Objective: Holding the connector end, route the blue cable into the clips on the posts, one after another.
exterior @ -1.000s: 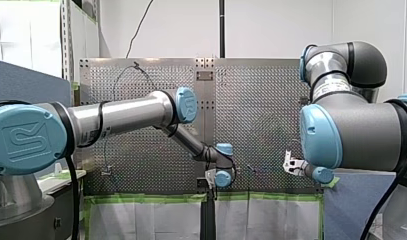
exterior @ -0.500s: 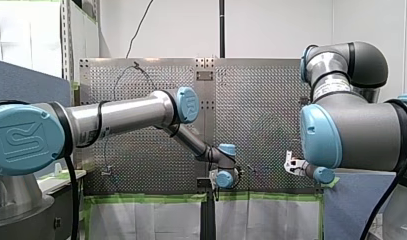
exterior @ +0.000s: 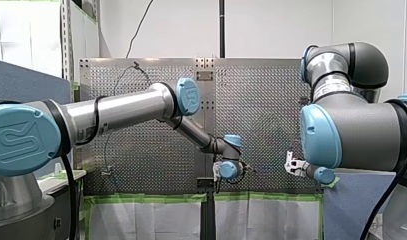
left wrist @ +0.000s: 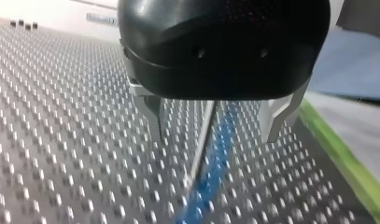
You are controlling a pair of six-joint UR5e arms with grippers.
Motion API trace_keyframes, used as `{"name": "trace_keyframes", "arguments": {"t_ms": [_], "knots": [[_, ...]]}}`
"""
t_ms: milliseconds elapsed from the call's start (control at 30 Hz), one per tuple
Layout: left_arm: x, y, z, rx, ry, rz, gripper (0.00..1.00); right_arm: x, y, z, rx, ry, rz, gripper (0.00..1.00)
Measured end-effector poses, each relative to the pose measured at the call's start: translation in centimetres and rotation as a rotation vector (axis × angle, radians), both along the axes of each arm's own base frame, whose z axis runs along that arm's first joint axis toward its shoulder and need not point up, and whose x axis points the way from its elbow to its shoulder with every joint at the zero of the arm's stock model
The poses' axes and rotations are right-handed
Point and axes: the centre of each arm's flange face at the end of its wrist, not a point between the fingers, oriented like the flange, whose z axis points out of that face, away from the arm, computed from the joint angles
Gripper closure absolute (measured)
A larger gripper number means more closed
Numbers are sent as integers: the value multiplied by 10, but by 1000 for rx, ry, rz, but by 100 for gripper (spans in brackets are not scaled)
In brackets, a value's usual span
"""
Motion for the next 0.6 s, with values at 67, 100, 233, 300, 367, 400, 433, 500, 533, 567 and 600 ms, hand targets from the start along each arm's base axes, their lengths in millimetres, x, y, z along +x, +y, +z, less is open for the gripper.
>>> {"name": "trace_keyframes", "arguments": {"t_ms": [67,100,233,300,367,400,433,500,533,567,600], "knots": [[-6,-2,8,10,12,-16,0,0,0,0,2,0,-1,100],[-9,-2,12,12,16,-22,0,-1,0,-1,3,1,-1,100],[-15,-1,24,19,14,-26,0,-1,1,-1,7,0,-2,100],[-18,2,24,31,16,-21,0,-1,1,-2,9,0,-2,100],[-22,5,22,43,20,-20,0,-1,1,-2,12,0,-2,100],[-24,6,20,48,24,-20,0,-1,1,-2,14,0,-2,100],[-26,7,18,53,27,-21,0,-1,1,-2,15,0,-2,100],[-33,8,12,69,37,-26,0,-1,2,-3,19,0,-2,100],[-36,9,9,76,42,-28,0,-1,2,-3,21,0,-2,100],[-41,10,5,85,48,-30,0,-1,2,-3,22,-1,-2,100],[-44,11,2,92,54,-32,0,-1,2,-3,23,-1,-2,100]]}}
